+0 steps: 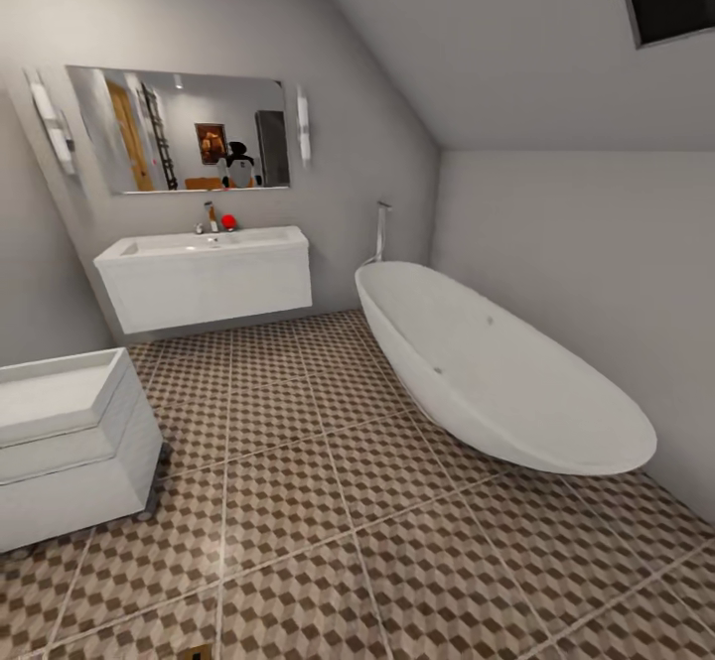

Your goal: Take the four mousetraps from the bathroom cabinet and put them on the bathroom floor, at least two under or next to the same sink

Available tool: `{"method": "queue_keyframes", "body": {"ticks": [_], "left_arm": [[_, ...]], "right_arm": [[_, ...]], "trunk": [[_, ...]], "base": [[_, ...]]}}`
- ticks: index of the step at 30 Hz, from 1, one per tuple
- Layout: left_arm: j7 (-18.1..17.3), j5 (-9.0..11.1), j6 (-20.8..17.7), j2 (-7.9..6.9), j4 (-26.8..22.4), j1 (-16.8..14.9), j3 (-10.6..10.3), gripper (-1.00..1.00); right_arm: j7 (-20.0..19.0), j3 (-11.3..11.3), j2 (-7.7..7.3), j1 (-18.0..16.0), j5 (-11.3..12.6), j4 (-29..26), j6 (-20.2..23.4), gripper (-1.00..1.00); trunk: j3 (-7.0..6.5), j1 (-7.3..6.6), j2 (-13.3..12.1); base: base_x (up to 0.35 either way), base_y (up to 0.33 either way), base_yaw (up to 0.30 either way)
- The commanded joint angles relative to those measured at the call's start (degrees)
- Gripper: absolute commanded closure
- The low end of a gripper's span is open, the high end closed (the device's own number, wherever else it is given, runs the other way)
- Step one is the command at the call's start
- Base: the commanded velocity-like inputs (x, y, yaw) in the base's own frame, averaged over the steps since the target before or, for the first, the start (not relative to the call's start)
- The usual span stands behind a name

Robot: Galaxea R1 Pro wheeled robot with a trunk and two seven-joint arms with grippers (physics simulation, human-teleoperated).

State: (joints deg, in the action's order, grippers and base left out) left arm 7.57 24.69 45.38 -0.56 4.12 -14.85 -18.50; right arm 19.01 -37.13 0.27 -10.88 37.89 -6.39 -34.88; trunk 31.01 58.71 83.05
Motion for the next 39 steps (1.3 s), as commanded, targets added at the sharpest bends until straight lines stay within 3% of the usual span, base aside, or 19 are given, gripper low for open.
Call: {"method": "queue_keyframes", "body": {"ticks": [1, 23, 39], "left_arm": [[0.50, -0.08, 0.24, 0.04, 0.19, -0.09, -0.48, 1.00], [0.51, -0.08, 0.24, 0.04, 0.19, -0.09, -0.48, 1.00], [0.50, -0.08, 0.24, 0.04, 0.19, -0.09, -0.48, 1.00]], "right_arm": [[0.24, -0.49, -0.01, -0.02, 0.34, -0.02, -0.10, 1.00], [0.24, -0.49, -0.01, -0.02, 0.34, -0.02, -0.17, 1.00], [0.27, -0.49, -0.09, -0.02, 0.34, -0.02, -0.19, 1.00]], "trunk": [[0.06, 0.02, 0.03], [0.06, 0.02, 0.03], [0.06, 0.02, 0.03]], "base": [[0.197, -0.185, 0.244], [0.223, -0.178, 0.224], [0.264, -0.032, 0.064]]}}
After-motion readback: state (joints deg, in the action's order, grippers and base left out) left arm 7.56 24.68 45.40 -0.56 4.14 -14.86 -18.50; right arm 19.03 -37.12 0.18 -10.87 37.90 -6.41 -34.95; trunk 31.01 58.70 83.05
